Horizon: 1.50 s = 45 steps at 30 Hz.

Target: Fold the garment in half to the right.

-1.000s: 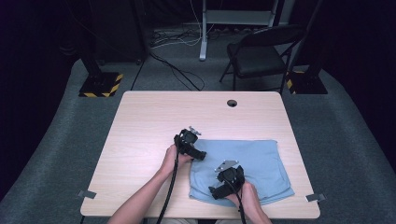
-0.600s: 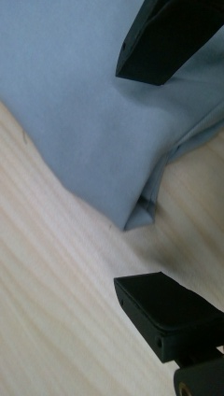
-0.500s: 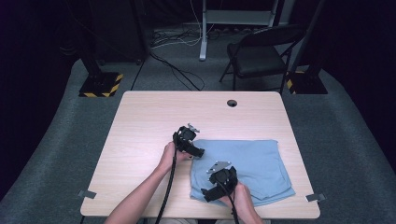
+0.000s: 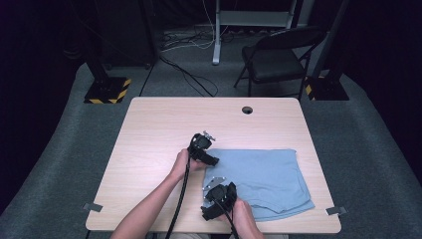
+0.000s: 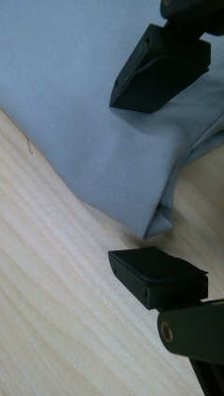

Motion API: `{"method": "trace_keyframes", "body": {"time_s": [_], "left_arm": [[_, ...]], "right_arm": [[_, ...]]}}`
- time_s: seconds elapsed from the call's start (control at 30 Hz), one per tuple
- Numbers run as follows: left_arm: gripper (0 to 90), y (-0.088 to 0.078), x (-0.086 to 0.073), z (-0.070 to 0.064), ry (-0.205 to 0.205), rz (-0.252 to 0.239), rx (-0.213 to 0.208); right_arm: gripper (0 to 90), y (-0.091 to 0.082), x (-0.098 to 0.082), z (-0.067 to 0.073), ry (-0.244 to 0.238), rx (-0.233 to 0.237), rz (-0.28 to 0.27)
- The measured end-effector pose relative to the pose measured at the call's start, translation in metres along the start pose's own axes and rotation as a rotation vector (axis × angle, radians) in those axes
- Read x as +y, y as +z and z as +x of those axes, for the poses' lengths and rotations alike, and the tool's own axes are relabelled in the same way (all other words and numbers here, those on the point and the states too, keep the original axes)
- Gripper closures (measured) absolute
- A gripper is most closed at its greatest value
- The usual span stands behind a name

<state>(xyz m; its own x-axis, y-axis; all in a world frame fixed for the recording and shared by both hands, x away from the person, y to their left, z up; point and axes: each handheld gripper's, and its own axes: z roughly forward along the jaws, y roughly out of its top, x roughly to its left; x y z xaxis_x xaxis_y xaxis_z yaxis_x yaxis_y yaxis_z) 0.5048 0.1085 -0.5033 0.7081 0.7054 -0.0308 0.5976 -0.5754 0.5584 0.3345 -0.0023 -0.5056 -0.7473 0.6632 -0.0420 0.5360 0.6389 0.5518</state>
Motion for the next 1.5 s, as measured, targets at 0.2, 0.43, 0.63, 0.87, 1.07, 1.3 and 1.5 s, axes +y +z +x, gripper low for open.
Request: {"method": "trace_keyframes", "body": {"time_s": [0.2,0.43,0.63,0.87,1.07,1.3,1.5], "left_arm": [[34.2,-0.002,0.001,-0.002,0.031,0.001,-0.019],[48.6,-0.003,0.002,-0.005,0.05,-0.002,-0.04],[60.7,-0.004,0.004,-0.005,0.06,0.01,-0.057],[71.3,-0.004,0.004,-0.005,0.059,0.013,-0.081],[75.9,-0.005,0.004,-0.002,0.053,0.019,-0.083],[77.9,-0.009,0.001,0.004,0.01,0.04,-0.055],[78.3,-0.013,0.002,0.005,-0.021,0.06,-0.03]], "right_arm": [[23.4,-0.001,-0.002,-0.001,0.01,-0.001,0.012],[46.9,-0.005,-0.003,-0.001,0.021,-0.014,-0.003],[61.1,-0.005,-0.003,0.003,0.016,-0.01,-0.012],[75.8,-0.006,-0.004,-0.001,0.031,-0.037,-0.022],[80.5,-0.006,-0.006,0.001,0.04,-0.06,-0.032],[81.7,-0.005,-0.007,0.003,0.06,-0.07,-0.051],[82.1,-0.003,-0.005,0.003,0.08,-0.056,-0.058]]}}
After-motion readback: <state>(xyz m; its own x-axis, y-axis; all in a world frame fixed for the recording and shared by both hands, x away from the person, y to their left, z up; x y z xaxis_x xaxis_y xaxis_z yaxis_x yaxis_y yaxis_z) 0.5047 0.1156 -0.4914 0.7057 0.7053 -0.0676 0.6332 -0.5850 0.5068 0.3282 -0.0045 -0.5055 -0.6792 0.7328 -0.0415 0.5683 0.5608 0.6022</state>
